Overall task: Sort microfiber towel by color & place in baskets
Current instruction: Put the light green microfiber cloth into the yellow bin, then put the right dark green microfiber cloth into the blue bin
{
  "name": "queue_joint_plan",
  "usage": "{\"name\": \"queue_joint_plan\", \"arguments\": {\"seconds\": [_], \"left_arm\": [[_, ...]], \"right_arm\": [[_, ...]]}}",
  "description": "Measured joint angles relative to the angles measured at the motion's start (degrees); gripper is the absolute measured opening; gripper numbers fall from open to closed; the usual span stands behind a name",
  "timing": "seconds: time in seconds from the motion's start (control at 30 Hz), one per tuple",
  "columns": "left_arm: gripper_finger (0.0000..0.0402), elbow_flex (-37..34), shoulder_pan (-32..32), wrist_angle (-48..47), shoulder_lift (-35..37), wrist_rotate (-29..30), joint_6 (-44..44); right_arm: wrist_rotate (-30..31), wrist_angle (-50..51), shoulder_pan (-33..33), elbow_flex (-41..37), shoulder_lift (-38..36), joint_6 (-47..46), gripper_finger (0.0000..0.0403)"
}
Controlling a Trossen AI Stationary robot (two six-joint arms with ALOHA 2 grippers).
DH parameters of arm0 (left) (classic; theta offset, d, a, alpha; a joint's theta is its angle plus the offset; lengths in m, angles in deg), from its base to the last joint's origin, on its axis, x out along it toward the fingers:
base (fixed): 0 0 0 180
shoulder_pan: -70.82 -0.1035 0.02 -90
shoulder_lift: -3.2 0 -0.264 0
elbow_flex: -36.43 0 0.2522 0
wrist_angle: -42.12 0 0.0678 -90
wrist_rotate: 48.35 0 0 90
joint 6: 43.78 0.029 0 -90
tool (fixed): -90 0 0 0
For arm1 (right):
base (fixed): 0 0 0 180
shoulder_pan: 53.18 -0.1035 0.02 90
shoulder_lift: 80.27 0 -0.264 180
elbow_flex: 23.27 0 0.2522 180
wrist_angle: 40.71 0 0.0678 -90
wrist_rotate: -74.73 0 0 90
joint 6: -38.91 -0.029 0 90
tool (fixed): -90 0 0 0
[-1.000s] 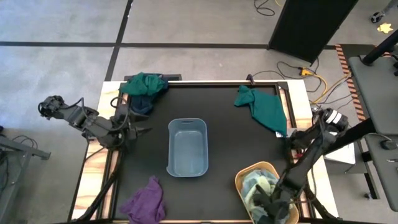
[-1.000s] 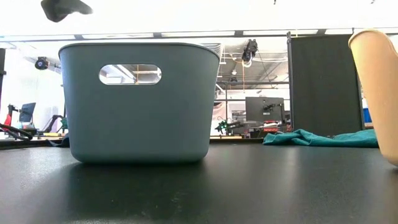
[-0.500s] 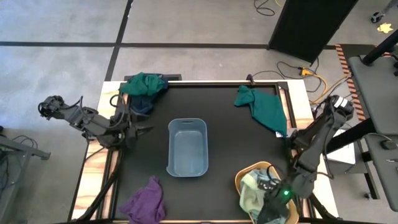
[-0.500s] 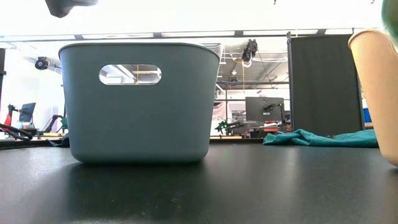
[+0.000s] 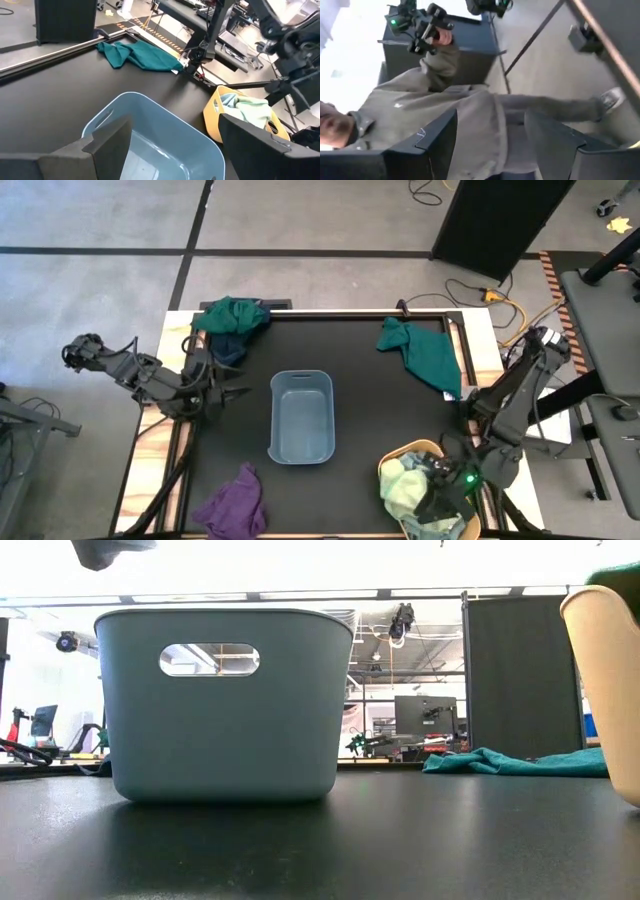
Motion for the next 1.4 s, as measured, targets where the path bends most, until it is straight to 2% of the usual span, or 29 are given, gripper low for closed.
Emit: {"name": "queue_joint_plan", "arguments": {"seconds": [0.13,0.33,0.47,0.6,0.8,0.93,1.17,1.3,1.4], "left_arm": [[0.0281,0.0,0.0,0.0,-0.3,0.0,-0.6],[0.0281,0.0,0.0,-0.1,-1.6,0.0,-1.6],[0.0281,0.0,0.0,-0.1,-2.7,-0.4,-1.9],[0.0281,0.0,-0.6,-0.2,-2.7,-4.9,-2.6],[0.0281,0.0,-3.1,-3.3,-0.6,-5.9,-3.1],[0.0281,0.0,-4.2,-5.0,0.5,-5.9,-3.0],[0.0281,-0.1,-4.6,-5.2,1.3,-5.8,-2.1],[0.0281,-0.1,-4.6,-5.2,1.7,-6.6,-2.2],[0.0281,-0.1,-4.8,-5.2,1.5,-9.4,-2.3]], "right_arm": [[2.8,12.4,0.0,5.0,-0.5,3.5,0.0221],[3.2,50.0,0.4,9.0,7.2,-4.6,0.0221],[-3.6,59.7,1.1,9.0,14.1,-1.8,0.0221],[-10.1,66.7,3.0,10.4,21.8,8.1,0.0221],[-20.0,90.8,5.4,13.7,28.7,12.4,0.0221],[-28.9,93.4,5.1,15.9,26.8,12.9,0.0221],[-32.4,92.2,7.9,27.2,16.8,14.7,0.0221],[-28.9,92.1,14.0,31.5,10.7,12.2,0.0221],[-20.5,92.2,20.1,31.9,7.1,11.4,0.0221]]}}
